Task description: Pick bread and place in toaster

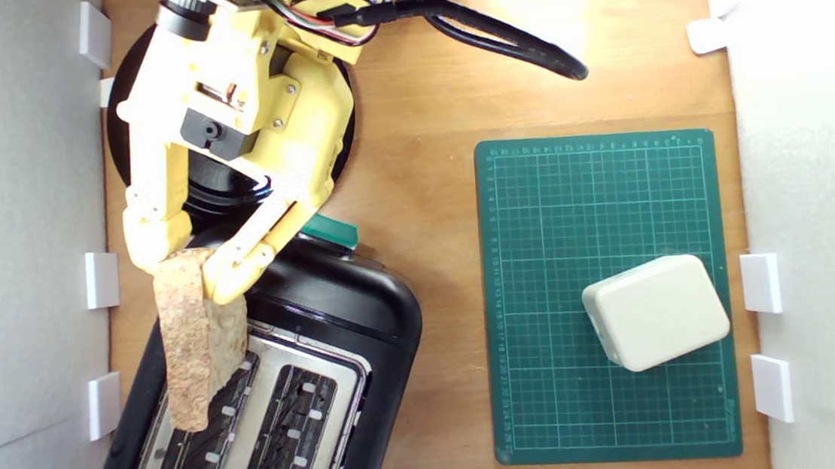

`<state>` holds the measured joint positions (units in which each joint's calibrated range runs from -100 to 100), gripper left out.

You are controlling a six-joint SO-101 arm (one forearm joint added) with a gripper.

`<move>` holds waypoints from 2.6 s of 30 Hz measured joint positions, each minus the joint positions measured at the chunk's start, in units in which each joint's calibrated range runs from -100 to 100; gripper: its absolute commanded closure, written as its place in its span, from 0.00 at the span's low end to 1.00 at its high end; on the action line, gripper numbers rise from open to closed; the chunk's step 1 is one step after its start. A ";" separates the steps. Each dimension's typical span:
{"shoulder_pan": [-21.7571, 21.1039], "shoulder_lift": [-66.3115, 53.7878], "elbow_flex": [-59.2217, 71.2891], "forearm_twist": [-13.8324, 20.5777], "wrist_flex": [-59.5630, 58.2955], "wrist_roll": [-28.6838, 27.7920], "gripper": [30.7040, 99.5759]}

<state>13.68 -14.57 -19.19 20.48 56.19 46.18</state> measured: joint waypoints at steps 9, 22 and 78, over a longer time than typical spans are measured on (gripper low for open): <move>1.65 0.00 0.00 0.00 -0.17 0.00 0.69; 1.92 2.10 0.00 -0.09 -0.85 0.00 0.69; 1.74 22.34 -2.59 -0.27 -6.53 -3.21 0.36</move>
<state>15.42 7.77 -21.78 20.21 49.66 42.98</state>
